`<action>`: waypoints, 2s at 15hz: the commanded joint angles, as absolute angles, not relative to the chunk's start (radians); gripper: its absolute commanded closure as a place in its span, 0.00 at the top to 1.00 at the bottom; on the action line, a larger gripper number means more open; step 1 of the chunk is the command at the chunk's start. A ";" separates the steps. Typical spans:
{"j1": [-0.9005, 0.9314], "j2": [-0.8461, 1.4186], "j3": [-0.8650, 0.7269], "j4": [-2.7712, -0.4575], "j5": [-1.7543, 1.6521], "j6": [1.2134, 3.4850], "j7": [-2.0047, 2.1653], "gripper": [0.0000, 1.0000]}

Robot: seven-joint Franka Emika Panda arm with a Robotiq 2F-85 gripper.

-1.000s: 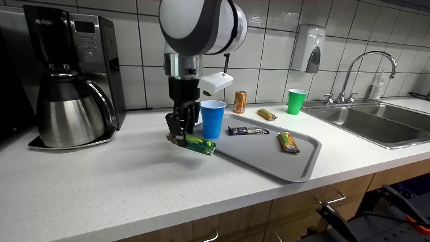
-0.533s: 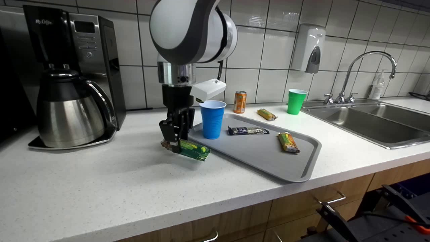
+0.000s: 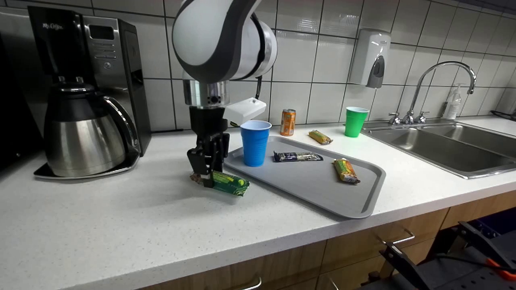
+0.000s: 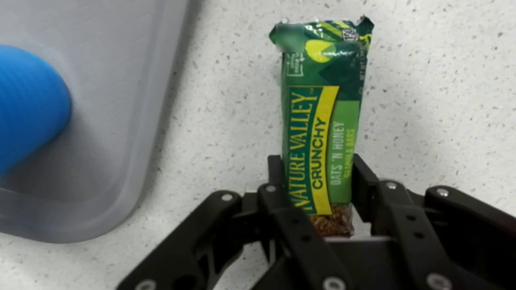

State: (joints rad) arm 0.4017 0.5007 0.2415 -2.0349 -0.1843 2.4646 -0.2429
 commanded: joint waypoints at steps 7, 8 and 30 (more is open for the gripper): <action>0.403 0.496 0.247 -2.000 -0.216 2.421 -0.208 1.00; 0.397 0.489 0.251 -2.001 -0.206 2.419 -0.211 1.00; 0.252 0.259 0.278 -2.259 -0.065 2.443 -0.301 1.00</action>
State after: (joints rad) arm 0.2991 0.3351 0.2558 -2.1841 -0.0972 2.4492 -0.2613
